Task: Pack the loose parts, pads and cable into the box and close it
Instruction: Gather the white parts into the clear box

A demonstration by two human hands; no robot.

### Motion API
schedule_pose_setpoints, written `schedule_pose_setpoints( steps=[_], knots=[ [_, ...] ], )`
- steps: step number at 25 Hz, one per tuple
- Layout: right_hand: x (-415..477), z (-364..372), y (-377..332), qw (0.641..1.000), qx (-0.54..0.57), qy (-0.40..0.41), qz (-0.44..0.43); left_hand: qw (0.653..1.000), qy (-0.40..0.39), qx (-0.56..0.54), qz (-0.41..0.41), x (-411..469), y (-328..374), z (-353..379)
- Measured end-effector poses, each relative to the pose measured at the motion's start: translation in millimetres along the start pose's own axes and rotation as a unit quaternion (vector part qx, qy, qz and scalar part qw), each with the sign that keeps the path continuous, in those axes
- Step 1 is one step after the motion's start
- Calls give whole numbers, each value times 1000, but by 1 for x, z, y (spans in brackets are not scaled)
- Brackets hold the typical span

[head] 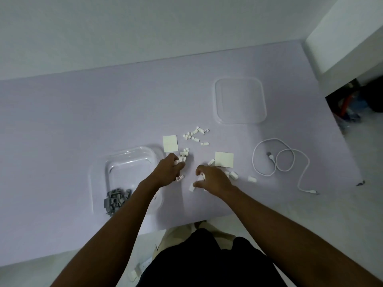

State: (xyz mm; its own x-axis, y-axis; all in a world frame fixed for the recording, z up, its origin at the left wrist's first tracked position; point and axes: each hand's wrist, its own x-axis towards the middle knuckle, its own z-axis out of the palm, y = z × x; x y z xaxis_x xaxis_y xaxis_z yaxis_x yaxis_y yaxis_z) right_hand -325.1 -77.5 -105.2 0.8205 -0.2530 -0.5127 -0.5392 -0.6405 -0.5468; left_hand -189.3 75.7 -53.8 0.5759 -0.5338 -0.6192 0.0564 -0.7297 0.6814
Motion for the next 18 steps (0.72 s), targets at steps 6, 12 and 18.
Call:
schedule_pose_setpoints(
  steps=[6,12,18],
  knots=[
    [-6,3,-6,998,34,37,49,998,-54,-30,20,-14,2,-18],
    [-21,12,-4,997,23,51,49,995,-86,-28,48,-28,-6,-34],
    [-24,13,-11,988,37,89,117,994,-94,-18,50,-49,-9,-37]
  ],
)
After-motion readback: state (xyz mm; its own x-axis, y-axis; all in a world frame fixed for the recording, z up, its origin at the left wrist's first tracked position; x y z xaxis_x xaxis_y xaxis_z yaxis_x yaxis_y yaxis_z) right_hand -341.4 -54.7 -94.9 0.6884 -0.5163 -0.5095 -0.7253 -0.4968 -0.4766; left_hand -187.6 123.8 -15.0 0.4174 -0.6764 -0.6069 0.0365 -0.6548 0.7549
